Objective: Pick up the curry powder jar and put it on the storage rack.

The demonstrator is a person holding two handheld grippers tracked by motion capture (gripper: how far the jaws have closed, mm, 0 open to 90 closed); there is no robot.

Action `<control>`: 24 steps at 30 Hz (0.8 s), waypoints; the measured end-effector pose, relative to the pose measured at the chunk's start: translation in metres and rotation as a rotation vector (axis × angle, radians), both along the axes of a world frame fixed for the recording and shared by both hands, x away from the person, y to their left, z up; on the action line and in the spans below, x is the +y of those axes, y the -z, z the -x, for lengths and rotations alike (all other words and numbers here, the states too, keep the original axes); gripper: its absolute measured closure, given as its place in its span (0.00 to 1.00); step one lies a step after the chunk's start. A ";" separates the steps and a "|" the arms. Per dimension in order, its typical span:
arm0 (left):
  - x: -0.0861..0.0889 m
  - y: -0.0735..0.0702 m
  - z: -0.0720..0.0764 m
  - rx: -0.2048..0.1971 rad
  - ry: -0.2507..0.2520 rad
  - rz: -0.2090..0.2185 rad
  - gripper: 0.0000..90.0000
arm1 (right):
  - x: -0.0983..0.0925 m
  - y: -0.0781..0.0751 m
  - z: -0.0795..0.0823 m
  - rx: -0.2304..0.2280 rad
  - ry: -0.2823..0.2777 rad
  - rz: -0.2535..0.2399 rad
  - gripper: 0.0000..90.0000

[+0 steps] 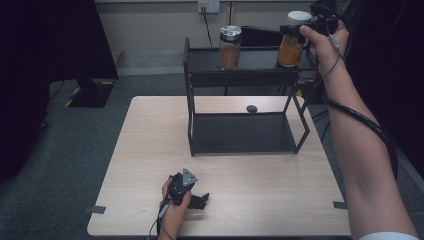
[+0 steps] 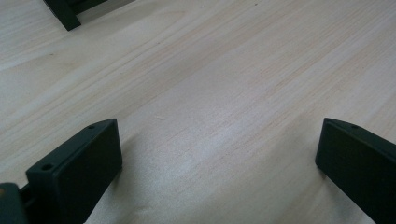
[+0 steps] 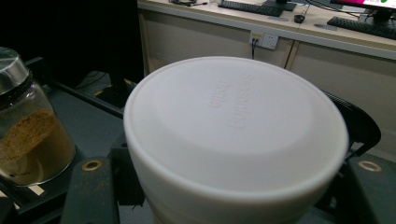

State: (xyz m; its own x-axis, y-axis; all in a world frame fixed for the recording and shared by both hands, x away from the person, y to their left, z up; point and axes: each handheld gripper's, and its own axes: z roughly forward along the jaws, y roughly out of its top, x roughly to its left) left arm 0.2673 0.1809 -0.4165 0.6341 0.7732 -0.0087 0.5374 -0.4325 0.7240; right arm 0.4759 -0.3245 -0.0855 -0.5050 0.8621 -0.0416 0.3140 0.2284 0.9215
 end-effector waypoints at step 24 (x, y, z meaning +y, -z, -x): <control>0.000 0.000 0.000 0.000 0.001 -0.001 0.00 | 0.005 -0.002 0.011 0.012 0.022 0.044 0.10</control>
